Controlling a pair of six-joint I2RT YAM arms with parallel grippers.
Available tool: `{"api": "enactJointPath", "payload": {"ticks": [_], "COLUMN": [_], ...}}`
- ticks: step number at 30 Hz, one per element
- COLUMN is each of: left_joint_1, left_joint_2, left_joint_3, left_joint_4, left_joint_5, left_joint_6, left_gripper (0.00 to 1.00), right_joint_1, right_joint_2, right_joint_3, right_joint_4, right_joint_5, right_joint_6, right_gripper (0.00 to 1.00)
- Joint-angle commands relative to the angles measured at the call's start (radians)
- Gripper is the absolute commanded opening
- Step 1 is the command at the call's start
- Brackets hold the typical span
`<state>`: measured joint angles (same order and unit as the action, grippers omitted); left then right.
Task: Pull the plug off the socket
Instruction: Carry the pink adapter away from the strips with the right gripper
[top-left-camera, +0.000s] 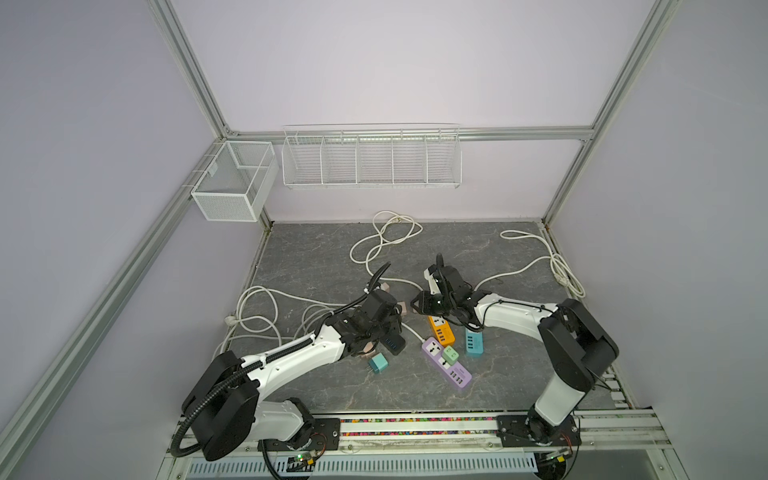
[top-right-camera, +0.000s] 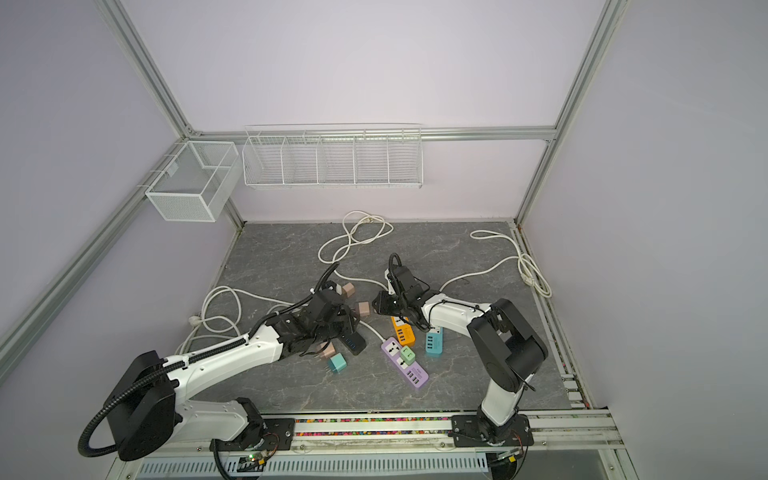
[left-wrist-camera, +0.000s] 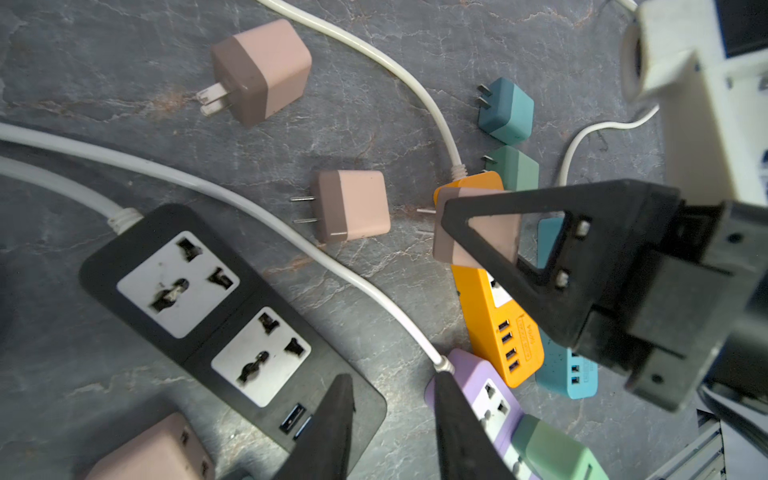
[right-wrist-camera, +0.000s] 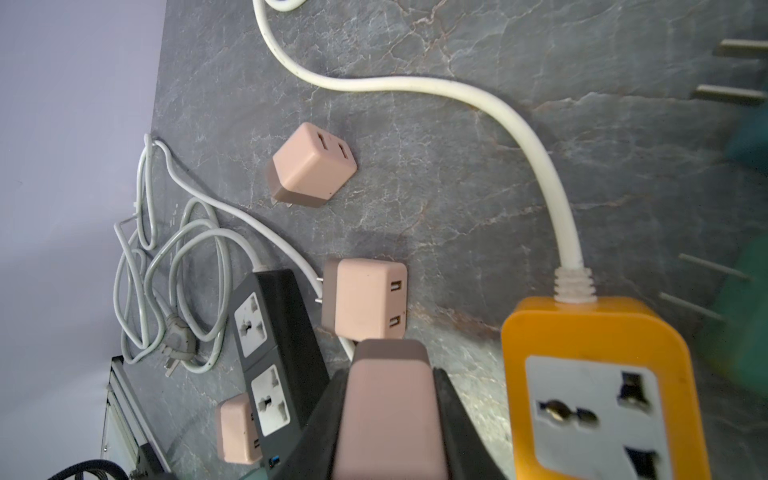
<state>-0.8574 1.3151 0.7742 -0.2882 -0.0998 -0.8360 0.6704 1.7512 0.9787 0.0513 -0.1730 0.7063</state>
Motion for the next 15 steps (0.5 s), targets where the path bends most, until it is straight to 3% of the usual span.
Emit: {"api": "enactJointPath", "payload": {"ticks": [1,4,15], "left_joint_1": [0.004,0.004,0.005], "left_joint_2": [-0.028,-0.036,-0.036], "left_joint_3": [-0.021,-0.034,-0.054], "left_joint_4": [-0.015,-0.003,0.005], "left_joint_5": [-0.038,-0.042,-0.048], "left_joint_6": [-0.014,-0.02,-0.043], "left_gripper": [0.35,0.35,0.35], "right_joint_1": [0.009,0.009,0.011], "right_joint_2": [0.028,0.04,0.121], "right_joint_3": [0.027,0.029,0.069], "right_joint_4": [0.054,0.035,0.059], "right_joint_5": [0.011,0.062,0.024], "right_joint_6": [0.035,0.043,0.027], "right_gripper": [0.22,0.23,0.26]}}
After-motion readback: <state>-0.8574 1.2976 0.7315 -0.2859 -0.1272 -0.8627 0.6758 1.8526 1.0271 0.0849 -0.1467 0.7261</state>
